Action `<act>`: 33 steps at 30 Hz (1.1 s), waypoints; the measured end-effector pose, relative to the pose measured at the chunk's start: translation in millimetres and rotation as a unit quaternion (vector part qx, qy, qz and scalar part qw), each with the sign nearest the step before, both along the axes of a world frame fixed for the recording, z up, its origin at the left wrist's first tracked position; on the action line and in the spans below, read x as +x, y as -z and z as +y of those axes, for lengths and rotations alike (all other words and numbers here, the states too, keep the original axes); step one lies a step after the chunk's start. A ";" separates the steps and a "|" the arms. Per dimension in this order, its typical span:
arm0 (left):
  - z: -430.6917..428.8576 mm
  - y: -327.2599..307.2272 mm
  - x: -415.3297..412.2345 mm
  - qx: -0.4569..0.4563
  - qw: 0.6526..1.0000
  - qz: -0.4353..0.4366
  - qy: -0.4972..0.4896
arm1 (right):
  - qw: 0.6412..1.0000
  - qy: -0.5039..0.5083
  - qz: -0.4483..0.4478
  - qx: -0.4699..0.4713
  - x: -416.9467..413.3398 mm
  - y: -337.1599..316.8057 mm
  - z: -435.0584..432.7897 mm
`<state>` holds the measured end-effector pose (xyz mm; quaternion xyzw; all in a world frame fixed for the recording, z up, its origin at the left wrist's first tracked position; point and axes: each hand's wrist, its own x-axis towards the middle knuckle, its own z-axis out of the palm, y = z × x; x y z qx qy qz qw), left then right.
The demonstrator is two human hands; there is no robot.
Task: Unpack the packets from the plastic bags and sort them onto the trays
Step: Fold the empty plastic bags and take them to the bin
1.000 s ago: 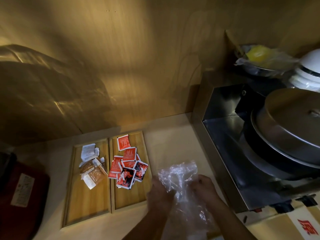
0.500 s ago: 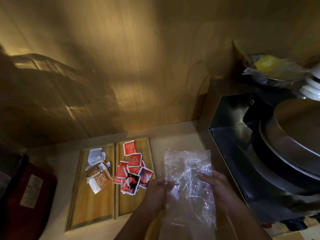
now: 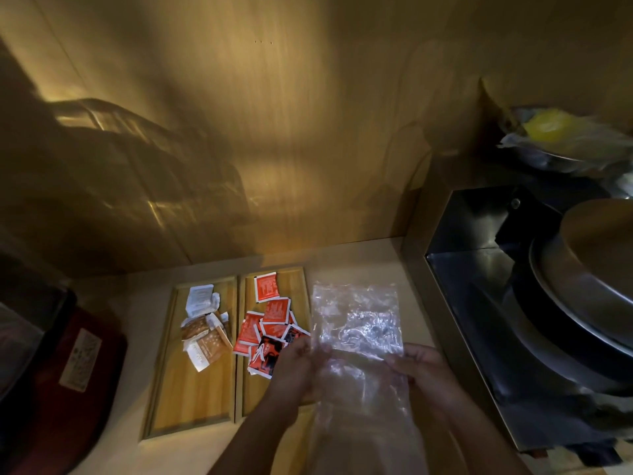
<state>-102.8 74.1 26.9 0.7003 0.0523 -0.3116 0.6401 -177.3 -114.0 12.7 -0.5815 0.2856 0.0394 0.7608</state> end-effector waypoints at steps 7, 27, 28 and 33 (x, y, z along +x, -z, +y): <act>9.6 -12.2 -5.7 -0.013 0.995 0.014 0.096 | 0.999 -0.039 0.007 0.012 0.1 -0.4 -5.5; 21.6 -11.9 -8.9 -0.030 0.999 -0.011 0.006 | 0.999 -0.048 -0.009 -0.020 -5.3 -5.7 1.5; 21.7 -13.0 -9.1 -0.038 0.999 0.008 -0.010 | 0.998 -0.046 -0.010 -0.036 -4.9 -4.1 2.2; 26.9 -27.1 -12.5 -0.036 0.980 0.187 0.051 | 0.992 -0.041 -0.033 -0.112 -1.8 -8.5 5.5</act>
